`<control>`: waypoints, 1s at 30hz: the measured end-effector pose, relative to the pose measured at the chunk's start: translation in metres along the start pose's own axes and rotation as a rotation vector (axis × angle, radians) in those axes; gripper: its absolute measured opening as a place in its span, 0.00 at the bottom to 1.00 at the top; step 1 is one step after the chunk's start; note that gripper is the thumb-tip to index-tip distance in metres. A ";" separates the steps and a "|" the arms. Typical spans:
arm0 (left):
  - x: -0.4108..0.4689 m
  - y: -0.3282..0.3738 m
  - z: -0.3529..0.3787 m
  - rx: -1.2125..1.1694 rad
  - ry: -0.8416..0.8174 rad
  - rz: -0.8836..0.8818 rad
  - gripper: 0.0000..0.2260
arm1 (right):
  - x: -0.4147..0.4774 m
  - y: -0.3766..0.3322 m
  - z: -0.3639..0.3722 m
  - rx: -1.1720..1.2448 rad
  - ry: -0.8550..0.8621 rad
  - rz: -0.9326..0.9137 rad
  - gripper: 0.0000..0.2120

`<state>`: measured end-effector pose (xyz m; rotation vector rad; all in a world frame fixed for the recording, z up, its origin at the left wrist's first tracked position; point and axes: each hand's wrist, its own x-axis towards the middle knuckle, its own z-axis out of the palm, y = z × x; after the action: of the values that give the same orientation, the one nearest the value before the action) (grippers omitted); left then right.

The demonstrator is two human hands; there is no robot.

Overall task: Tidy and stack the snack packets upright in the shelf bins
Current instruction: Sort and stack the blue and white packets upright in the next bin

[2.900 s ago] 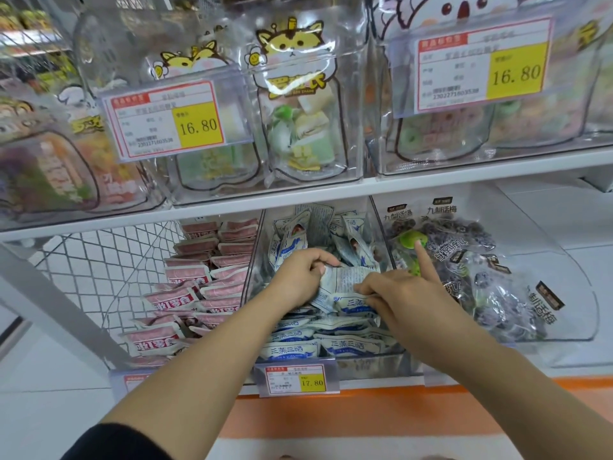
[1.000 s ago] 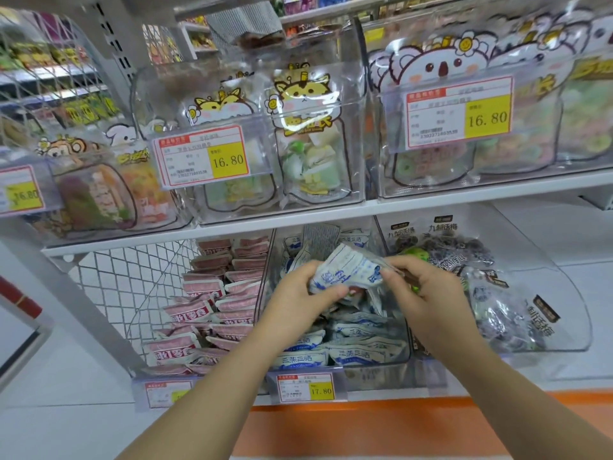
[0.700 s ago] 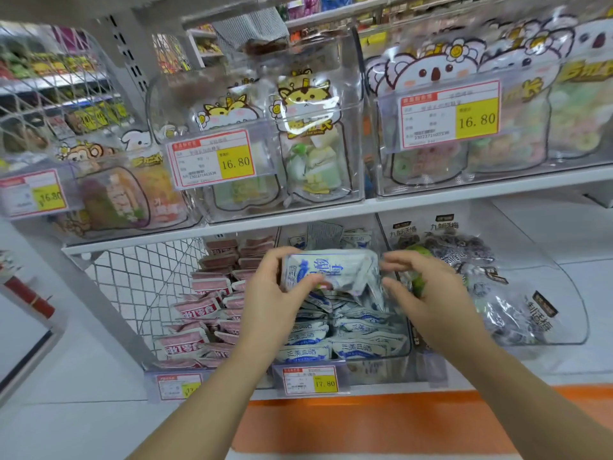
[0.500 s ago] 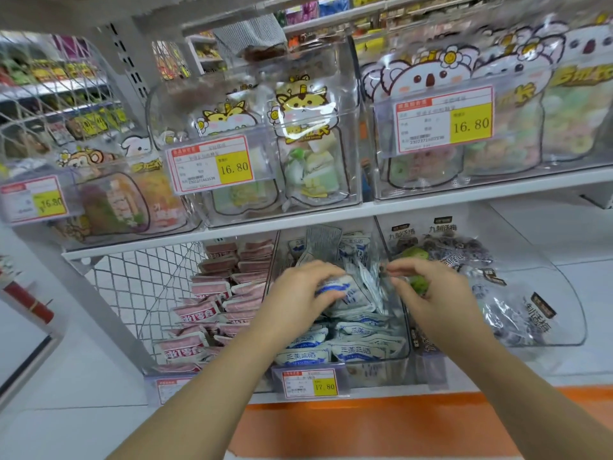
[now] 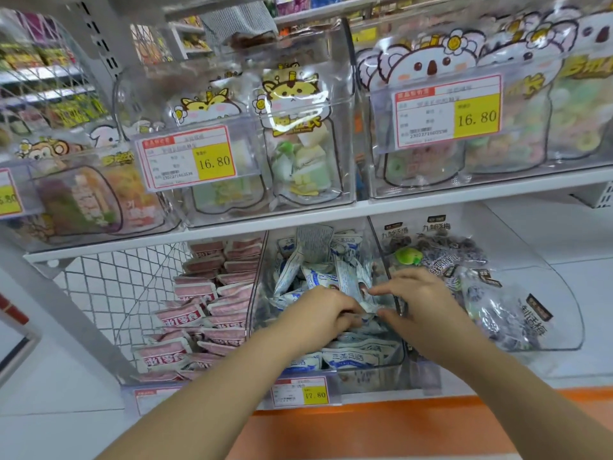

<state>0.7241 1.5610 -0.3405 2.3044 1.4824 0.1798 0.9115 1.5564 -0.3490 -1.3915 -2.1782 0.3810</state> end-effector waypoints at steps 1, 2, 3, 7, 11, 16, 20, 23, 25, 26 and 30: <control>-0.005 0.001 -0.003 -0.050 -0.021 0.016 0.11 | 0.000 0.001 0.001 -0.026 -0.004 -0.041 0.17; -0.009 0.001 -0.005 -0.095 -0.042 0.026 0.12 | -0.001 0.002 0.002 -0.060 -0.007 -0.093 0.17; -0.013 0.001 -0.007 -0.120 -0.066 0.021 0.13 | 0.000 0.001 0.001 -0.103 -0.006 -0.133 0.16; -0.019 0.001 -0.008 -0.114 -0.094 -0.027 0.15 | 0.002 -0.018 0.000 -0.330 -0.138 -0.171 0.14; -0.020 -0.005 -0.024 -0.553 -0.171 -0.183 0.13 | 0.006 -0.030 0.001 -0.496 -0.246 -0.218 0.14; 0.000 -0.022 -0.033 -0.573 0.036 -0.228 0.13 | 0.009 -0.026 -0.002 -0.544 -0.255 -0.244 0.07; 0.030 -0.023 -0.031 0.019 0.161 -0.022 0.18 | 0.001 -0.023 -0.002 -0.533 -0.282 -0.236 0.11; 0.054 -0.023 -0.024 0.291 0.173 0.092 0.17 | 0.001 -0.018 -0.001 -0.455 -0.246 -0.256 0.09; 0.064 -0.024 -0.020 0.382 0.180 0.129 0.13 | 0.001 -0.014 0.002 -0.401 -0.216 -0.276 0.07; 0.068 -0.025 -0.019 0.405 0.190 0.147 0.11 | 0.000 -0.012 0.004 -0.386 -0.201 -0.290 0.06; 0.063 -0.025 -0.026 0.255 0.341 0.080 0.08 | 0.001 -0.013 0.000 -0.367 -0.189 -0.281 0.06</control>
<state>0.7221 1.6334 -0.3327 2.6418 1.6556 0.4503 0.9018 1.5515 -0.3425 -1.2394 -2.6580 0.0065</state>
